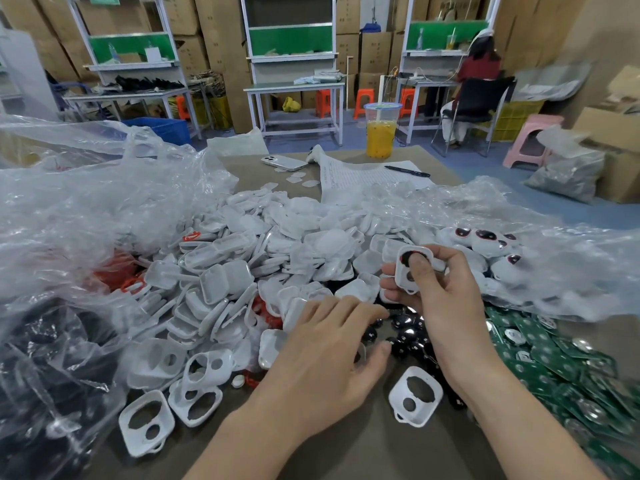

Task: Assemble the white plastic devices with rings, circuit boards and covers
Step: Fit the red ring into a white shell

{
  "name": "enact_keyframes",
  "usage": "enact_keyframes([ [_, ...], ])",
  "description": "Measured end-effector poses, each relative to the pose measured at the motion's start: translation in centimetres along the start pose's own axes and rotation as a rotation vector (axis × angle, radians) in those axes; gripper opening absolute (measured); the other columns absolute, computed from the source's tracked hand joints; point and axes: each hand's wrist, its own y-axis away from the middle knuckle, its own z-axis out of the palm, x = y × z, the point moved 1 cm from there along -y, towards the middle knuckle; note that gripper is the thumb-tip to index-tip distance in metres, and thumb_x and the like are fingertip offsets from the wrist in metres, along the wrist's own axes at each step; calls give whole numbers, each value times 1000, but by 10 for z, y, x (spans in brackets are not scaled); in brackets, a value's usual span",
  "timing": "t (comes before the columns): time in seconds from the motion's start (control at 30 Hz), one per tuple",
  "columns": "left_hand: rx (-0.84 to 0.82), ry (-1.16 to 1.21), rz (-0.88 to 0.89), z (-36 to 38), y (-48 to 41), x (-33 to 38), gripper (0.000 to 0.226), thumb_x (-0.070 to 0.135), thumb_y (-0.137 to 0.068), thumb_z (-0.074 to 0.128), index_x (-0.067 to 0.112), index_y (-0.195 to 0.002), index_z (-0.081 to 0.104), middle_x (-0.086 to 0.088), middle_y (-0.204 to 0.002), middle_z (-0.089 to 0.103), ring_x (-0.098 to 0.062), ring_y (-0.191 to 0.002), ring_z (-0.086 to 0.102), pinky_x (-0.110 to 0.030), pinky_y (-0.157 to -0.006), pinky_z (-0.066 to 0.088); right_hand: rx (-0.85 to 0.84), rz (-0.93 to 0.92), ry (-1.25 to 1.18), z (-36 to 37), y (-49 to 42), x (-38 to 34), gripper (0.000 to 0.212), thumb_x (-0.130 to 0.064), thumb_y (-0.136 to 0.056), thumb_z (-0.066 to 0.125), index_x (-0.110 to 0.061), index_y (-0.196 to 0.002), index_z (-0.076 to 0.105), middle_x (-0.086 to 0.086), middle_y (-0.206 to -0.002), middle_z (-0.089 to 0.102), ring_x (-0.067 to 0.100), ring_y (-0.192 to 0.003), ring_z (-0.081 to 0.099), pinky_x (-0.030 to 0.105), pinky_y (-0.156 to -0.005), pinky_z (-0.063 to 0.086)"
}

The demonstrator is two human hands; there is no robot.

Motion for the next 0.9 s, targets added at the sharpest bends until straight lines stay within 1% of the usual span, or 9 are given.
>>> enact_keyframes([
  [0.1,-41,27,70,0,0,2,31,50,-100,50,30,-120,62,18,-111,60,-3,-105,51,-12,-97,27,10,-19,8,-2,-1,-2,14,-18,-103,54,-8,-112,50,9,-85,77,23,-76,75,23,-63,58],
  [0.2,-120,44,129,3,1,6,40,61,-97,51,33,-124,61,19,-115,58,-2,-110,49,-20,-101,32,48,-35,-7,-4,-2,-4,15,-20,-102,57,-8,-110,51,9,-84,77,24,-74,75,21,-62,57],
  [0.3,-212,124,188,6,4,13,49,71,-92,52,40,-131,57,22,-121,53,0,-117,44,-18,-106,29,88,-59,-14,-6,-3,-6,10,-21,-102,56,-13,-107,51,7,-83,77,22,-73,75,20,-62,57],
  [0.4,-256,119,247,11,4,18,44,68,-91,56,41,-125,60,18,-122,52,-3,-118,43,-17,-107,26,110,-72,-34,-8,-4,-4,4,-20,-105,52,-18,-103,49,4,-83,78,21,-75,76,19,-63,57],
  [0.53,-196,75,234,11,5,15,31,53,-95,56,36,-119,66,15,-120,56,-4,-116,47,-23,-107,32,95,-73,-19,-8,-3,-1,4,-20,-106,47,-22,-103,48,5,-84,77,21,-77,76,20,-65,57],
  [0.6,-184,169,160,9,4,10,32,56,-96,54,38,-120,65,21,-126,53,4,-124,41,-17,-107,32,82,-75,-3,-7,-3,0,4,-20,-106,47,-22,-105,49,6,-83,77,20,-76,75,20,-64,57],
  [0.67,-136,285,71,6,3,4,34,57,-97,52,37,-121,67,26,-128,53,4,-130,41,-12,-104,33,62,-61,12,-4,-2,2,5,-18,-106,48,-21,-106,51,9,-85,76,20,-75,75,21,-63,57],
  [0.8,95,263,-21,-4,-2,-9,28,41,-103,50,28,-111,73,23,-113,61,-3,-118,52,-14,-98,38,-21,-18,43,2,2,6,7,-15,-104,51,-19,-107,56,13,-88,76,22,-78,75,22,-65,58],
  [0.9,181,219,-97,-11,-3,-18,33,40,-104,43,26,-109,72,21,-107,63,-4,-111,54,-18,-95,40,-72,-3,72,5,4,9,7,-16,-102,55,-22,-106,58,11,-89,77,22,-80,76,23,-69,59],
])
